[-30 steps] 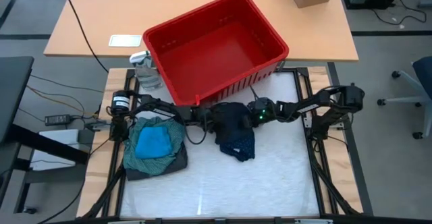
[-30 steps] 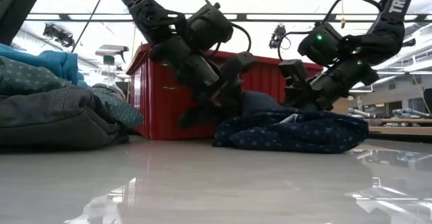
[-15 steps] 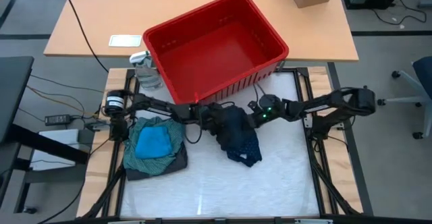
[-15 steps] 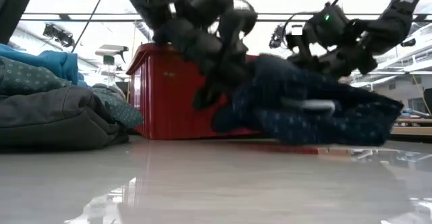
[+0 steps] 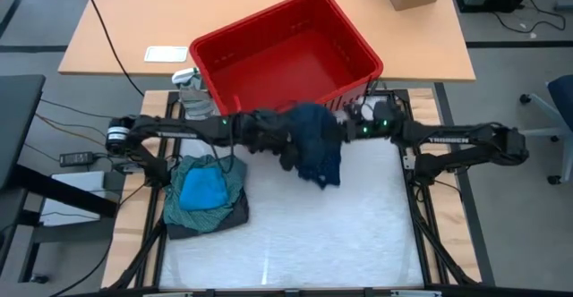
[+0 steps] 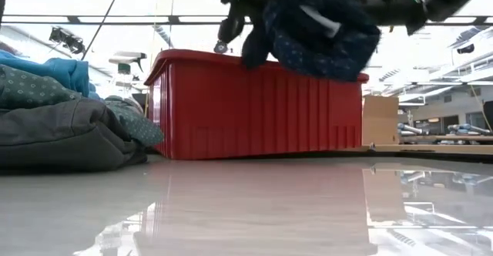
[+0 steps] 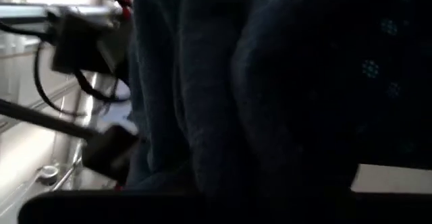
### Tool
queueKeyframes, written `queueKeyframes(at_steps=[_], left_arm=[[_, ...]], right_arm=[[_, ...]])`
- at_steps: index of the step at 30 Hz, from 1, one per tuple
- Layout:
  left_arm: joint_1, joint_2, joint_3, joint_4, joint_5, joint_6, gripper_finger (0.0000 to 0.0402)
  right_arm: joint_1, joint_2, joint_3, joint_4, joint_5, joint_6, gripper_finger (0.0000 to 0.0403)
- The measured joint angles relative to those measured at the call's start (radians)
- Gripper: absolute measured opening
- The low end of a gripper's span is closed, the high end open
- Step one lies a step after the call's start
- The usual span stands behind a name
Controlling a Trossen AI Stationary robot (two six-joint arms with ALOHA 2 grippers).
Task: Fold laundry
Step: Put the right stack of clothes into the red bin
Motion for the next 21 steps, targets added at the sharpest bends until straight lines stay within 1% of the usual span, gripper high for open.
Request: queueKeyframes(at_steps=[4, 7, 12, 15, 18, 21], left_arm=[[0.066, -0.006, 0.101, -0.103, -0.067, 0.041, 0.0046], [0.128, -0.004, 0.173, -0.147, -0.089, 0.069, 0.0046], [0.246, 0.000, 0.289, -0.192, -0.108, 0.146, 0.0047], [0.330, 0.010, 0.319, -0.199, -0.110, 0.188, 0.0047], [0.420, 0.025, 0.317, -0.204, -0.106, 0.194, 0.0047], [0.505, 0.070, 0.316, -0.196, -0.088, 0.218, 0.0047]], right_arm=[[-0.078, 0.040, 0.171, -0.112, 0.022, -0.122, 0.0079], [-0.154, 0.089, 0.309, -0.188, 0.024, -0.218, 0.0079], [-0.285, 0.205, 0.512, -0.240, -0.039, -0.359, 0.0079], [-0.355, 0.306, 0.611, -0.247, -0.085, -0.392, 0.0079], [-0.410, 0.412, 0.693, -0.255, -0.093, -0.412, 0.0079], [-0.461, 0.512, 0.760, -0.268, -0.093, -0.444, 0.0079]])
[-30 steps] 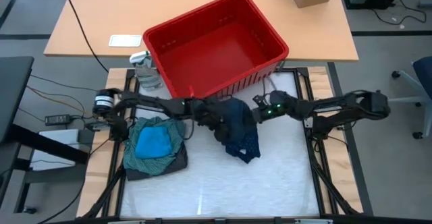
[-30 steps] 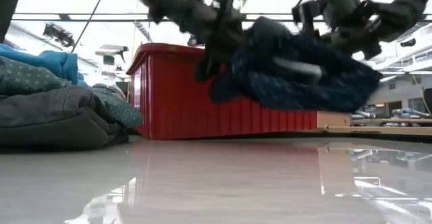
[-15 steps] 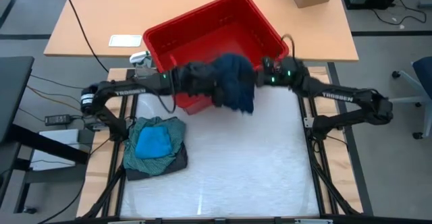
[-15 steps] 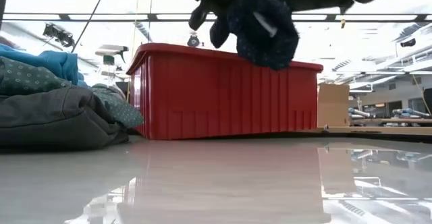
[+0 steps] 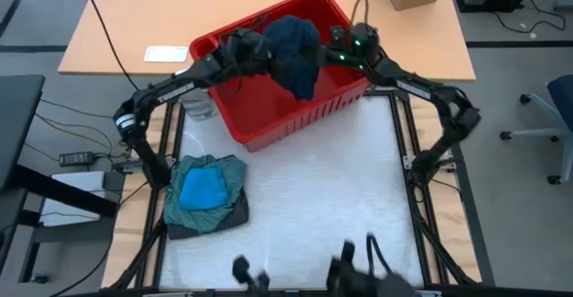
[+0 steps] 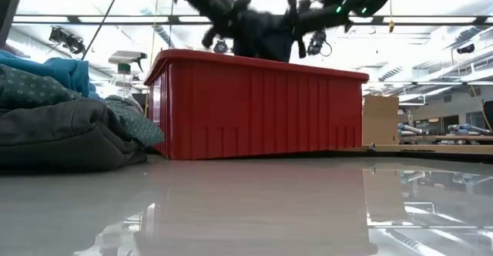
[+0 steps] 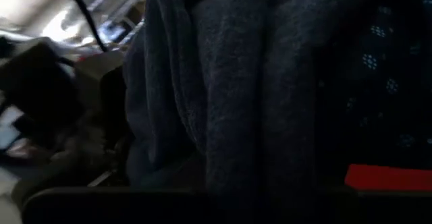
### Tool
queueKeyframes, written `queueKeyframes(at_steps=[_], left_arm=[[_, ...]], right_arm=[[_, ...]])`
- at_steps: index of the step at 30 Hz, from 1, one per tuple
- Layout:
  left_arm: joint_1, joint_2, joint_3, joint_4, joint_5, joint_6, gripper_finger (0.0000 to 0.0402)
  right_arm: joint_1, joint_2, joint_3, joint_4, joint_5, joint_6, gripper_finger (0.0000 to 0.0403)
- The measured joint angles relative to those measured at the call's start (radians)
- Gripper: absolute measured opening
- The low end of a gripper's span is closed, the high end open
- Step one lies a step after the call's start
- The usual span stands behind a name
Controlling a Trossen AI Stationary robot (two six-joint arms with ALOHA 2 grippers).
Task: Fold laundry
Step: Put the right stack of clothes into the red bin
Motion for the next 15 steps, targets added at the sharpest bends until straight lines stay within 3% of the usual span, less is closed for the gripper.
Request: queueKeyframes(at_steps=[7, 11, 15], left_arm=[[0.152, 0.203, 0.000, 0.117, 0.151, 0.022, 0.0048], [0.207, 0.321, -0.002, 0.161, 0.176, 0.015, 0.0048], [0.247, 0.374, -0.002, 0.147, 0.240, 0.016, 0.0073]], right_arm=[[-0.119, 0.257, 0.144, -0.098, -0.025, -0.060, 0.0079], [-0.161, 0.375, 0.186, -0.142, -0.048, -0.088, 0.0082], [-0.186, 0.403, 0.225, -0.215, -0.053, -0.122, 0.0159]])
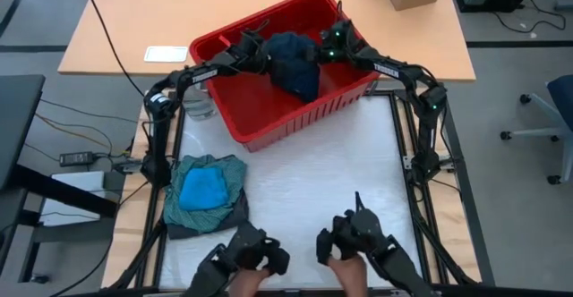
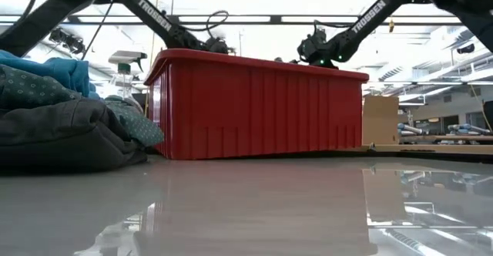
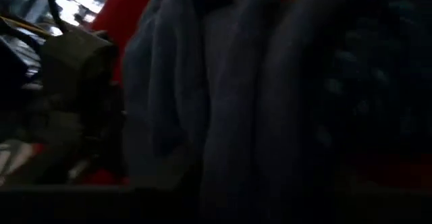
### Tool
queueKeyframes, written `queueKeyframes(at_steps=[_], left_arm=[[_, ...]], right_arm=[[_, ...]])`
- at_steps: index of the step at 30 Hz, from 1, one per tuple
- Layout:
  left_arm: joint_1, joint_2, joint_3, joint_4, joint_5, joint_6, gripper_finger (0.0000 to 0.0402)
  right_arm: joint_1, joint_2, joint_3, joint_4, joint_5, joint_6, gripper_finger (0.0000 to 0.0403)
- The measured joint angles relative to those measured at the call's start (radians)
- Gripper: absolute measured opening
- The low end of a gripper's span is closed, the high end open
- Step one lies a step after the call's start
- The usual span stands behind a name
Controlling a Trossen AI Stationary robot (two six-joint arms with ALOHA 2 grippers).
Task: Fold laundry
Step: Put the right stack of clothes into the red bin, then put the stack of clothes into the red bin
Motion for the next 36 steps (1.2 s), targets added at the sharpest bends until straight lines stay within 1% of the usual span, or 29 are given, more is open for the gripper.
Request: queueKeyframes(at_steps=[2, 3, 6, 7, 9, 13, 16, 18, 20, 22, 24, 27, 31, 33, 36], left_arm=[[0.013, 0.006, 0.000, -0.030, 0.034, 0.003, 0.0105], [0.018, 0.006, 0.000, -0.043, 0.037, 0.008, 0.0124], [0.031, 0.003, 0.000, -0.047, 0.037, 0.034, 0.0180], [0.036, 0.002, 0.000, -0.044, 0.038, 0.037, 0.0195], [0.047, 0.002, 0.000, -0.046, 0.039, 0.036, 0.0221], [0.064, -0.006, 0.000, -0.068, 0.044, 0.031, 0.0250], [0.070, -0.047, 0.004, -0.134, 0.093, 0.012, 0.0255], [0.073, -0.080, 0.045, -0.232, 0.175, 0.016, 0.0252], [0.066, -0.108, 0.102, -0.336, 0.197, 0.070, 0.0245], [0.056, -0.112, 0.168, -0.411, 0.194, 0.129, 0.0237], [0.053, -0.107, 0.220, -0.472, 0.167, 0.177, 0.0233], [0.046, -0.107, 0.257, -0.467, 0.093, 0.193, 0.0232], [0.044, -0.107, 0.291, -0.478, 0.083, 0.177, 0.0231], [0.033, -0.107, 0.303, -0.488, 0.083, 0.172, 0.0231], [0.006, -0.106, 0.331, -0.523, 0.083, 0.174, 0.0231]], right_arm=[[-0.014, 0.001, 0.017, -0.076, 0.033, -0.031, 0.0209], [-0.020, 0.000, 0.023, -0.116, 0.077, -0.038, 0.0232], [-0.036, -0.014, 0.026, -0.206, 0.269, -0.045, 0.0280], [-0.042, -0.021, 0.027, -0.210, 0.313, -0.055, 0.0288], [-0.050, -0.031, 0.030, -0.221, 0.362, -0.075, 0.0297], [-0.067, -0.034, 0.030, -0.231, 0.327, -0.084, 0.0293], [-0.069, -0.046, 0.028, -0.238, 0.297, -0.106, 0.0283], [-0.068, -0.054, 0.028, -0.258, 0.296, -0.153, 0.0276], [-0.064, -0.058, 0.029, -0.315, 0.311, -0.180, 0.0268], [-0.061, -0.058, 0.028, -0.422, 0.357, -0.196, 0.0260], [-0.062, -0.058, 0.027, -0.517, 0.370, -0.214, 0.0253], [-0.064, -0.059, 0.027, -0.679, 0.381, -0.263, 0.0245], [-0.052, -0.062, 0.012, -0.879, 0.390, -0.305, 0.0238], [-0.040, -0.079, -0.009, -0.946, 0.384, -0.320, 0.0236], [-0.014, -0.135, -0.031, -0.931, 0.381, -0.345, 0.0236]])
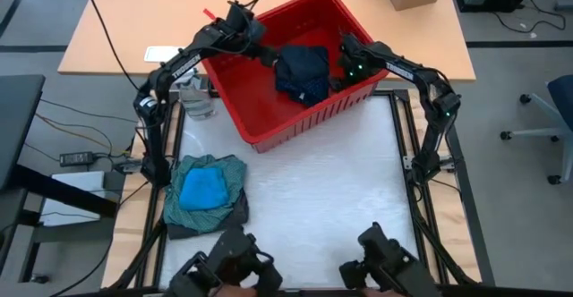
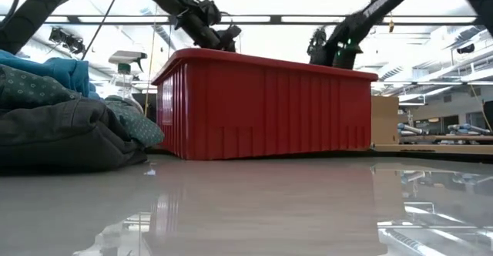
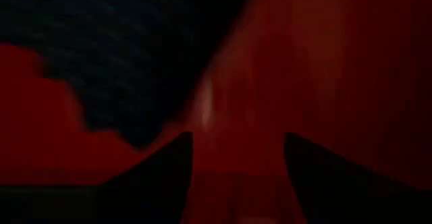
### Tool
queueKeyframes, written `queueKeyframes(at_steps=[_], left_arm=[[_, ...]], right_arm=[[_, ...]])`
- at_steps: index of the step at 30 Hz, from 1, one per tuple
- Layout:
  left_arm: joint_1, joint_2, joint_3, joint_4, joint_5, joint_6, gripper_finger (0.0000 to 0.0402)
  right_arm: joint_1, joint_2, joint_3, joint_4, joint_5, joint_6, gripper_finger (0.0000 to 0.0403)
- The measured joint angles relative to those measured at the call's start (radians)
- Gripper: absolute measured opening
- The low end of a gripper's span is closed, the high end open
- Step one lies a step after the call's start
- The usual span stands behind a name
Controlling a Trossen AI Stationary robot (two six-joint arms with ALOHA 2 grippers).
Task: Fold laundry
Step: Put the stack of clothes into the red bin
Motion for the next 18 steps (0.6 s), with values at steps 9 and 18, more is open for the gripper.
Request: queueKeyframes(at_steps=[9, 18], left_arm=[[-0.150, 0.000, 0.164, -0.090, -0.053, -0.006, 0.0222], [-0.454, 0.000, 0.123, -0.246, -0.183, -0.054, 0.0183]], right_arm=[[0.023, -0.267, -0.004, 0.299, 0.029, -0.126, 0.0236], [0.001, -0.334, -0.059, 0.230, -0.001, -0.221, 0.0225]])
